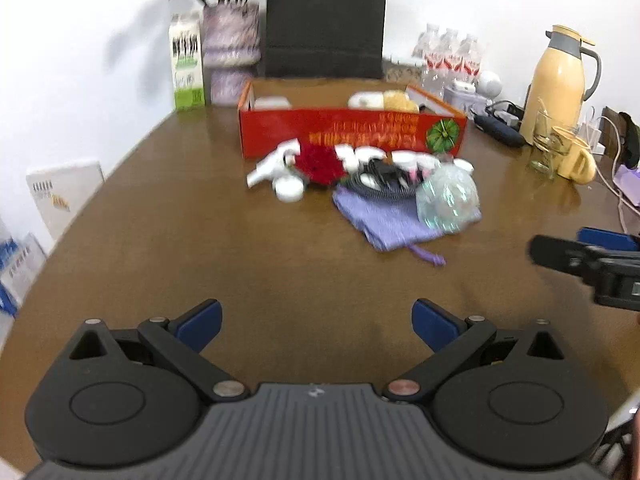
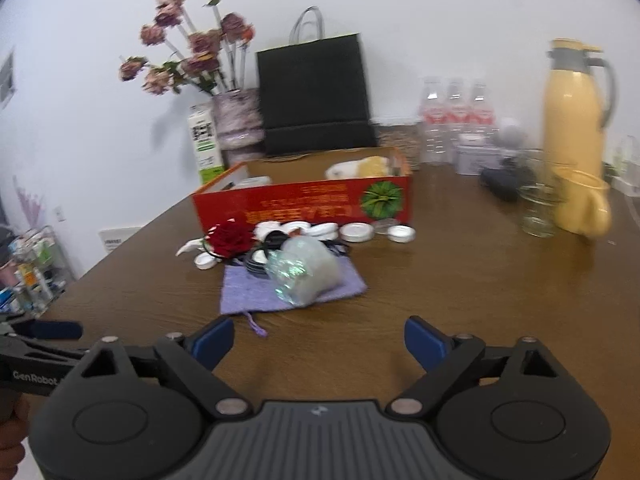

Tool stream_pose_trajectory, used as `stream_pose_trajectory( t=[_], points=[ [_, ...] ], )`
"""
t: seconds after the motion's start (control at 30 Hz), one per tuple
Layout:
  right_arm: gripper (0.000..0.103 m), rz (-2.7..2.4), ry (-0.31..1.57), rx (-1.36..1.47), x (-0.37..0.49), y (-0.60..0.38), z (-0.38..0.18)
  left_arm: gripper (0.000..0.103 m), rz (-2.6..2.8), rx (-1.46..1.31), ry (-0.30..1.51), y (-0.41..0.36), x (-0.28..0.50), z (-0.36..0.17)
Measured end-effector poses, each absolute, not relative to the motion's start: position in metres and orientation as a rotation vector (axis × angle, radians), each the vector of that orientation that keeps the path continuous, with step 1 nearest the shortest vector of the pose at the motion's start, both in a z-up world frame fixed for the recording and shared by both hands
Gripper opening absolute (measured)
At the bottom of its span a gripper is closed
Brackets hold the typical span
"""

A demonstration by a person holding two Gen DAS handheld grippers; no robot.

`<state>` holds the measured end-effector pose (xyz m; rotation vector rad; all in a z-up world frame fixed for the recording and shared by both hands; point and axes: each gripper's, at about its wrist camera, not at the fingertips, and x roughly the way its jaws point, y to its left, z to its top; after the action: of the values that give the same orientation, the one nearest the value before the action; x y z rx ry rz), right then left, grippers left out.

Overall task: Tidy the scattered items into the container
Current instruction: 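Grasp the red rose with left tool while right tool grasps the clear plastic bag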

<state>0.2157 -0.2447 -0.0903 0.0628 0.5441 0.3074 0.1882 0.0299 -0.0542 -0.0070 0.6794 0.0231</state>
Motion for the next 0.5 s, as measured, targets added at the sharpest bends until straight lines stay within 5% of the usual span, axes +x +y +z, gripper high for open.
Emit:
stream_pose_trajectory(
  t=[0.2, 0.3, 0.43, 0.5],
  points=[
    [0.082, 0.345, 0.574, -0.007, 0.277, -0.208, -0.098, 0.103, 0.052, 0.05, 0.515, 0.041, 0.25, -0.037],
    [0.075, 0.359, 0.583, -0.026, 0.302, -0.194, -0.102, 0.087, 0.02, 0.081, 0.527, 0.046, 0.296, -0.039],
    [0.047, 0.347, 0.609, -0.029, 0.324, -0.186, -0.109, 0.079, -0.075, 0.107, 0.542, 0.04, 0.344, -0.049],
    [0.045, 0.349, 0.6, -0.003, 0.328, -0.19, -0.111, 0.078, -0.084, 0.15, 0.563, 0.033, 0.361, -0.058]
  ],
)
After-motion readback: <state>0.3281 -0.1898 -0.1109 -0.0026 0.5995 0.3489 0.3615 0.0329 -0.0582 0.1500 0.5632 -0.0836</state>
